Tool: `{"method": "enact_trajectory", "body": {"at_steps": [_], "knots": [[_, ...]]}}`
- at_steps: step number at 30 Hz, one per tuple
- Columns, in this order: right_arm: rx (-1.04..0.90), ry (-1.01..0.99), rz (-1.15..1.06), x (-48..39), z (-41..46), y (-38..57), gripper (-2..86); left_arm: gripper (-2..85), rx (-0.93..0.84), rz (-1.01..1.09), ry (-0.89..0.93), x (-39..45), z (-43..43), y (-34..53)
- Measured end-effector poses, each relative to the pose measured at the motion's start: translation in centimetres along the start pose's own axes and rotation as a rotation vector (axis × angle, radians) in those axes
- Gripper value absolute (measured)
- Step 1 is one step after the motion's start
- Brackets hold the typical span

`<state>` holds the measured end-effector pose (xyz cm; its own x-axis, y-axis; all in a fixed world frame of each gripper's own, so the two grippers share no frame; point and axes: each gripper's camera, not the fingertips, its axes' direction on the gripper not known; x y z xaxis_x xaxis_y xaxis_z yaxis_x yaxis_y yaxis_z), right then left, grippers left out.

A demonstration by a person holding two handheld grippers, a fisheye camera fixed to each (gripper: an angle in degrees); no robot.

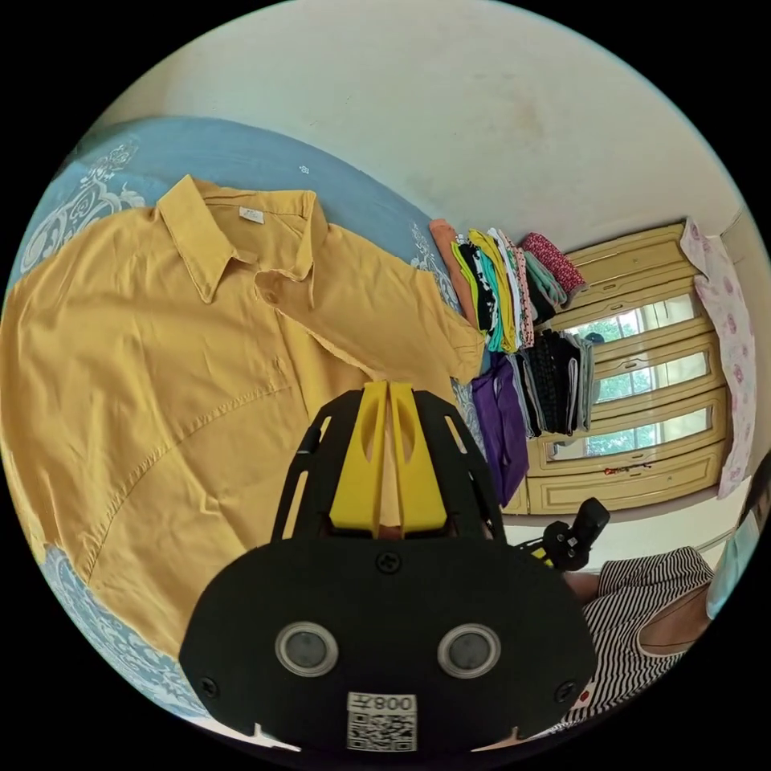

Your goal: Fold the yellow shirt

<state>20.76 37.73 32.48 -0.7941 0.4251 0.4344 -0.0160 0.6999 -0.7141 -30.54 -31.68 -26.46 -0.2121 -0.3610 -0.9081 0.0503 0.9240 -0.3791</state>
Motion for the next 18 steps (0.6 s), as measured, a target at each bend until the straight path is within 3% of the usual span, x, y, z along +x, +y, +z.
{"method": "enact_trajectory", "body": {"at_steps": [8,18], "knots": [[-0.095,-0.060,-0.078,-3.0,2.7,-1.3,0.3,0.4,-0.030,-0.089,-0.067,-3.4,0.1,2.5],[-0.264,0.034,-0.087,-2.5,8.0,-3.1,0.3,1.8,-0.021,-0.098,-0.104,-4.8,2.2,3.5]]}}
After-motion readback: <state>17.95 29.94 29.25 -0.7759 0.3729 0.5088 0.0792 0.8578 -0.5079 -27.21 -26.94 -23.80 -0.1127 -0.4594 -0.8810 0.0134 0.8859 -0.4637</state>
